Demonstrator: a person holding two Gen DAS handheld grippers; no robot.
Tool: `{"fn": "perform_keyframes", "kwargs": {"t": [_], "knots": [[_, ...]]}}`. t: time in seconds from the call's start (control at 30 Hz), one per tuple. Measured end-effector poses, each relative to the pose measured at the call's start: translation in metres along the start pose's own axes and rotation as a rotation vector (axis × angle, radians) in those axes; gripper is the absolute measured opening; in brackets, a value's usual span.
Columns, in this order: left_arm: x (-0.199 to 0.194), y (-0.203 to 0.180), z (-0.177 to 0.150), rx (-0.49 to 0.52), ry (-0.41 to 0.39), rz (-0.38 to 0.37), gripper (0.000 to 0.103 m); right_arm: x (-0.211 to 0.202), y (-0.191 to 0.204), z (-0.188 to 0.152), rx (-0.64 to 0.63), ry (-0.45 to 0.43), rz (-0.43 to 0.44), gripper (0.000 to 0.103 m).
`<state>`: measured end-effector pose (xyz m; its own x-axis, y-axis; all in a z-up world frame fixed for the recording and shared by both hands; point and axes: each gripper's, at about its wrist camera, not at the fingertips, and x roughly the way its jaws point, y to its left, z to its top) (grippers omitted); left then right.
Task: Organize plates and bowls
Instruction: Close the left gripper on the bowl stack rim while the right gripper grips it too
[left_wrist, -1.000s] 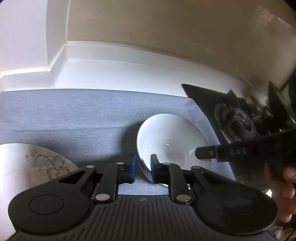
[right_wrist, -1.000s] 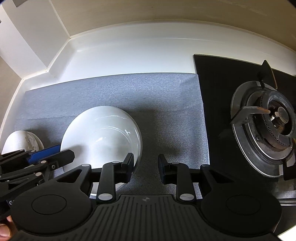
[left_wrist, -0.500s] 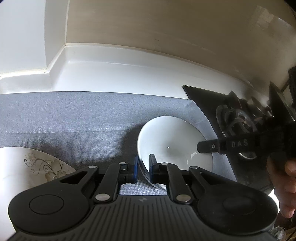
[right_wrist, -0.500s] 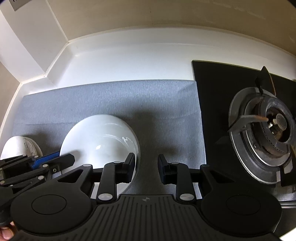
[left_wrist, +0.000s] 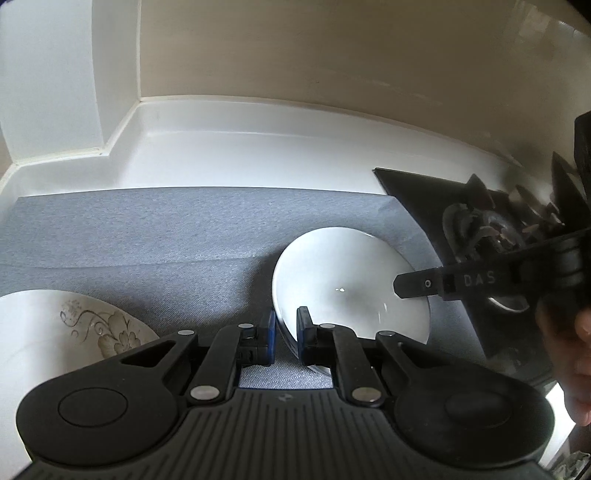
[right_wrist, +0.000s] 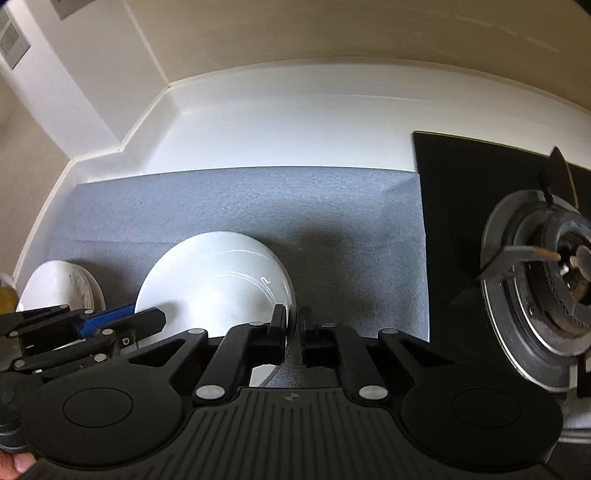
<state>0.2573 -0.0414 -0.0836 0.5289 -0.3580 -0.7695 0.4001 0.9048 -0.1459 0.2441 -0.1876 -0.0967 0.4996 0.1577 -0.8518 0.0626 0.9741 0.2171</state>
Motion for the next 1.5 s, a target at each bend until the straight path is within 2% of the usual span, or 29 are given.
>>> {"fn": "perform_keyframes", "kwargs": {"t": [0.27,0.5,0.63,0.77,0.93,1.13,1.5], "knots": [[-0.022,-0.013,0.005,-0.016,-0.058,0.048,0.01,-0.001,-0.009,0.002,0.001,-0.01,0.059,0.006],[-0.076,-0.036,0.013,-0.018,-0.112,0.063,0.01,-0.057,-0.005,0.008,-0.021,-0.086,0.107,0.005],[-0.107,-0.053,0.008,-0.012,-0.125,0.056,0.01,-0.094,-0.005,0.002,-0.018,-0.099,0.108,0.005],[-0.128,-0.068,-0.004,-0.008,-0.102,0.05,0.01,-0.123,-0.006,-0.016,-0.016,-0.1,0.109,0.005],[-0.136,-0.078,-0.03,-0.02,-0.052,0.037,0.01,-0.136,-0.007,-0.047,-0.013,-0.06,0.096,0.005],[-0.126,-0.081,-0.051,-0.029,-0.002,0.041,0.01,-0.131,-0.009,-0.075,0.002,-0.007,0.086,0.005],[-0.11,-0.079,-0.07,-0.041,0.052,0.045,0.01,-0.114,-0.008,-0.092,-0.006,0.052,0.054,0.005]]}}
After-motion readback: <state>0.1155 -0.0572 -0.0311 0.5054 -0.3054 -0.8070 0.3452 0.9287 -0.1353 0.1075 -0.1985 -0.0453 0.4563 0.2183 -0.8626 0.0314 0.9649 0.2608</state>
